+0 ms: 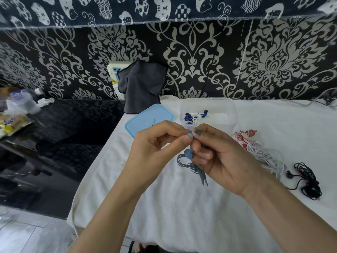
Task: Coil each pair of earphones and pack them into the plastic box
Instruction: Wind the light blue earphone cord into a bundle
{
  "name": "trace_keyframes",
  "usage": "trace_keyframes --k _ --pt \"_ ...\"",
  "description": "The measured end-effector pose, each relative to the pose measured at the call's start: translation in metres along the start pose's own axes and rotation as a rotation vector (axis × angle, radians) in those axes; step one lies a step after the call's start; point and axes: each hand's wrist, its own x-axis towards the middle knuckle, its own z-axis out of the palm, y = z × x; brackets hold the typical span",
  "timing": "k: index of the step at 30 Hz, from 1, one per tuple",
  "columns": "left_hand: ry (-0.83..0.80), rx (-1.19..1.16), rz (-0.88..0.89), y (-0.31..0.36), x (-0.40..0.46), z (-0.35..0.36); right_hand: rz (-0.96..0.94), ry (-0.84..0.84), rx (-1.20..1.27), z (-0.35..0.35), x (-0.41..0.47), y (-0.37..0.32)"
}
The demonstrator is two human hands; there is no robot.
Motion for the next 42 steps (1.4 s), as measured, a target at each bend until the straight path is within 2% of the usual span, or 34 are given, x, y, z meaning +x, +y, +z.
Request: trace_keyframes --k 7,14,20,25,30,37,42 --pt "-0.016 -0.036 0.01 0.002 0.0 0.002 -0.042 0.018 -0.003 0.002 0.001 0.006" --pt "-0.02 -0.136 -0.03 0.004 -0.001 0.006 0.031 0.001 0.1 0.001 0.002 0.007" --pt "0.081 0.108 -0.12 0.001 -0.002 0.001 0.13 0.05 0.233 0.001 0.007 0.007" --pt "-0.035 0.124 -0.243 -0.006 -0.002 0.0 0.15 0.071 0.34 -0.005 0.008 -0.001" --pt "-0.098 0.124 -0.233 -0.008 -0.004 0.001 0.138 0.096 0.312 -0.005 0.008 -0.002" --pt "-0.135 0.269 -0.157 -0.007 -0.004 0.006 0.092 0.133 0.205 -0.009 0.012 0.001" --pt "-0.067 0.34 -0.156 -0.012 -0.001 0.001 0.03 0.192 0.085 -0.013 0.013 0.005"
